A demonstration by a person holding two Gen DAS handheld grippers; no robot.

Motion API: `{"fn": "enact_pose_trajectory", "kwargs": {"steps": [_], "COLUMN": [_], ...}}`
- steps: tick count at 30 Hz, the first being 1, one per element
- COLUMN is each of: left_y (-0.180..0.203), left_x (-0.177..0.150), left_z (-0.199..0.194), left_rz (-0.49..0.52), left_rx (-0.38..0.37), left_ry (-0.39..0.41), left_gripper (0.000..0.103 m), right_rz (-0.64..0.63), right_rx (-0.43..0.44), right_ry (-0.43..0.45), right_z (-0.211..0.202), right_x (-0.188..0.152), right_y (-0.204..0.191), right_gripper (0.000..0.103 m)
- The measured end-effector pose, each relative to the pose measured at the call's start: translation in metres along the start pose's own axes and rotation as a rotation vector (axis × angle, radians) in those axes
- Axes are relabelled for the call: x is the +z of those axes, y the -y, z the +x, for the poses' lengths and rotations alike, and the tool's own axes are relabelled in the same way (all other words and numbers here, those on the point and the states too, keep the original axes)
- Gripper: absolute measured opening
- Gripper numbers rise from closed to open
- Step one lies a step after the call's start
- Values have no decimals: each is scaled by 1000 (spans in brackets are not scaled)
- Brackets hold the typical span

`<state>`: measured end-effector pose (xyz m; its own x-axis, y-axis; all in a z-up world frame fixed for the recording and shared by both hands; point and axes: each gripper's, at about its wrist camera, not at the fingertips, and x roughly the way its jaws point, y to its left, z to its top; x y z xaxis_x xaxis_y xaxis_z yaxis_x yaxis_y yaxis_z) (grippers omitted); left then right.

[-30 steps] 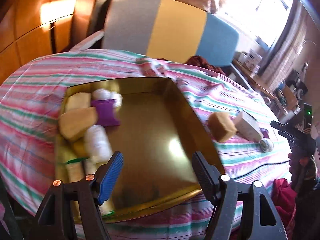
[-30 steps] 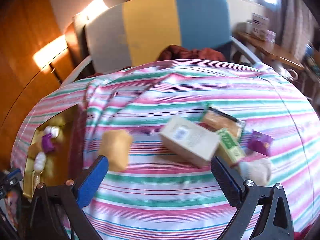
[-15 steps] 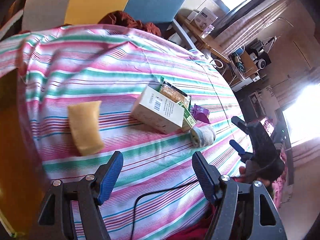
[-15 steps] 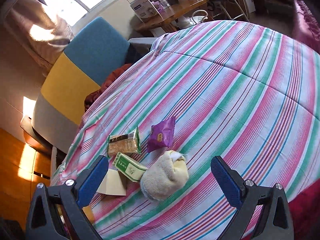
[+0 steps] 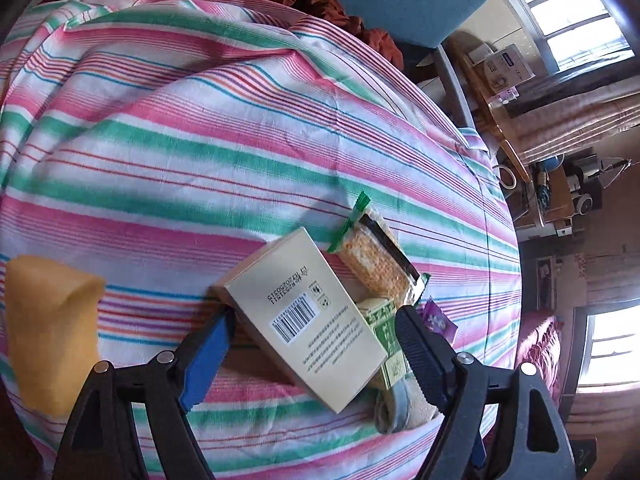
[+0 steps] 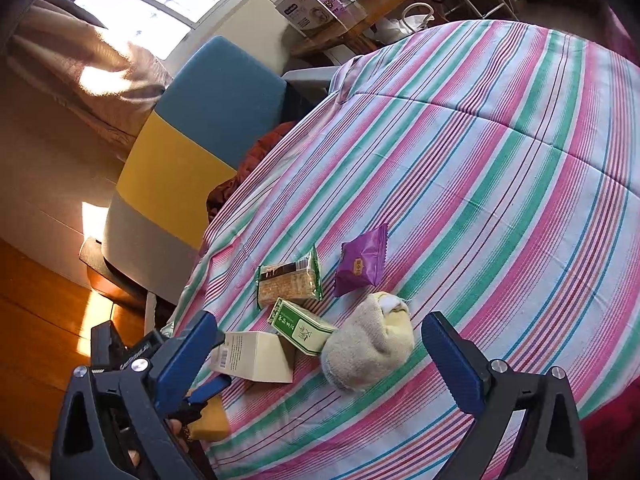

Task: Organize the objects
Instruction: 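Grasp the beige cardboard box with the left tool and lift it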

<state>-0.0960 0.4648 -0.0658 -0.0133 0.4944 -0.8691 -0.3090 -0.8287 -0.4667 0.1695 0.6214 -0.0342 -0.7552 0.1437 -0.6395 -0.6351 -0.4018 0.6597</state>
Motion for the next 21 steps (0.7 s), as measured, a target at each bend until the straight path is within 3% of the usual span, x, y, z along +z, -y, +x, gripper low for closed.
{"fn": "enact_pose_trajectory", "kwargs": {"steps": [3, 7, 9, 11, 14, 21], "left_y": [9, 25, 23, 17, 14, 7], "left_x": [9, 6, 0, -7, -20, -82], "left_z": [14, 37, 38, 35, 26, 9], "left_rz": [53, 207, 244, 267, 344, 609], "left_rx": [76, 191, 176, 157, 158, 203], "left_ry": [-1, -25, -18, -7, -4, 40], "left_gripper": [83, 81, 77, 63, 51, 50], "right_rz": [-5, -5, 5, 20, 29, 41], "right_rx": [18, 27, 22, 14, -7, -39], "right_ry": [-12, -22, -28, -30, -25, -32], "right_z": [2, 4, 5, 6, 7, 7], "right_x": [-2, -3, -3, -2, 0, 1], "right_y": [-2, -2, 1, 5, 10, 15], "right_gripper": [103, 103, 103, 103, 103, 103]}}
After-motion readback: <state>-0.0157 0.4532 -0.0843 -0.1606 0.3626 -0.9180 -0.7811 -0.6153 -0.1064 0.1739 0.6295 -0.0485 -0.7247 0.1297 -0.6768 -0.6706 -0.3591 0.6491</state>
